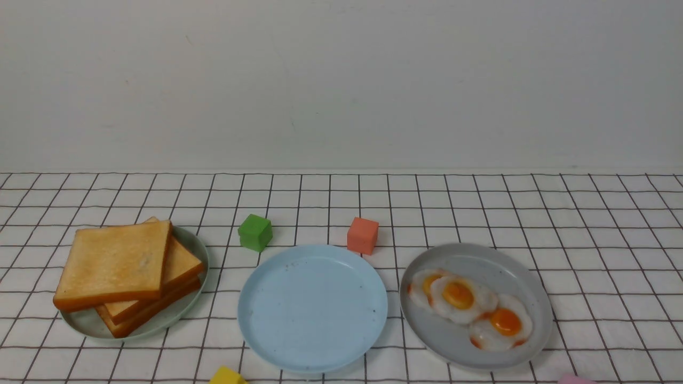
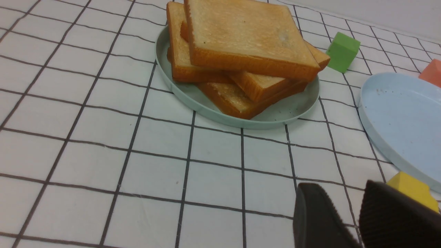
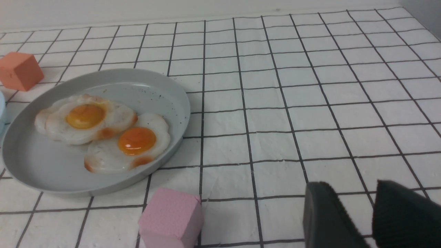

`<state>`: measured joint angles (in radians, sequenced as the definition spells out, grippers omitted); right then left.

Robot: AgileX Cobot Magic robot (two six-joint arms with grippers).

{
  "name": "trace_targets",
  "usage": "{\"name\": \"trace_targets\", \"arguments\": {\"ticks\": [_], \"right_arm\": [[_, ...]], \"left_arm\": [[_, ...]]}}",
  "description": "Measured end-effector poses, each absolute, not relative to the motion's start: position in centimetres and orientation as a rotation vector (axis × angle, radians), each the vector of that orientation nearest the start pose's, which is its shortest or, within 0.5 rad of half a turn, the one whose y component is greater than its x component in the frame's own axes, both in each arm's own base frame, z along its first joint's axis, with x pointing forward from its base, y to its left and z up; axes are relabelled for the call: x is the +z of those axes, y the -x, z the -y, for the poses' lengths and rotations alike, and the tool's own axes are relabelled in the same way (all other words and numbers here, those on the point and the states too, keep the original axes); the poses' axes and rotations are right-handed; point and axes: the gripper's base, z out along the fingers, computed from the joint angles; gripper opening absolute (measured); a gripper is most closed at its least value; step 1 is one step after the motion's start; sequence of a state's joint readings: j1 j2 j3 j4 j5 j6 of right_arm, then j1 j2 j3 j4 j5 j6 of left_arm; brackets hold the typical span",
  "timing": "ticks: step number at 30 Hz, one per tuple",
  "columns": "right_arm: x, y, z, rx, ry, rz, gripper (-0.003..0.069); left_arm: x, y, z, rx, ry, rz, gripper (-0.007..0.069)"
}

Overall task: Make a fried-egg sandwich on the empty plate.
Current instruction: Use the left arm to grab a slice of bread

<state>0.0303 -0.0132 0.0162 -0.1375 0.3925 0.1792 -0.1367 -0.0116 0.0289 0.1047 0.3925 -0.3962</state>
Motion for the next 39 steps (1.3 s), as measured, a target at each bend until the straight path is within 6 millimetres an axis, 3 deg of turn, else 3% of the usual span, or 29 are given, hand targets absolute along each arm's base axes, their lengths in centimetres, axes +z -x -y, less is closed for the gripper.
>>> {"name": "trace_targets", "arguments": {"ticks": [21,24,33,39], "right_arm": [[17.5,-5.3,0.4,-0.021,-0.029,-1.839,0.0241],[18.2,-5.5,0.2,-0.004,-0.017,-1.744,0.0241],[22.8,-5.1,-0.5,0.095,0.023,-1.232,0.0241],[24.0,-4.6,-0.7,0.26,-0.05,-1.093,0.0241]], "left_arm": [[17.1,-5.3,0.2,-0.204,0.142,-1.871,0.0234],[17.4,-5.4,0.2,-0.213,0.135,-1.838,0.0236],[18.4,-5.6,0.4,-0.233,0.107,-1.728,0.0237],[18.6,-5.6,0.4,-0.219,0.086,-1.702,0.0237]]}}
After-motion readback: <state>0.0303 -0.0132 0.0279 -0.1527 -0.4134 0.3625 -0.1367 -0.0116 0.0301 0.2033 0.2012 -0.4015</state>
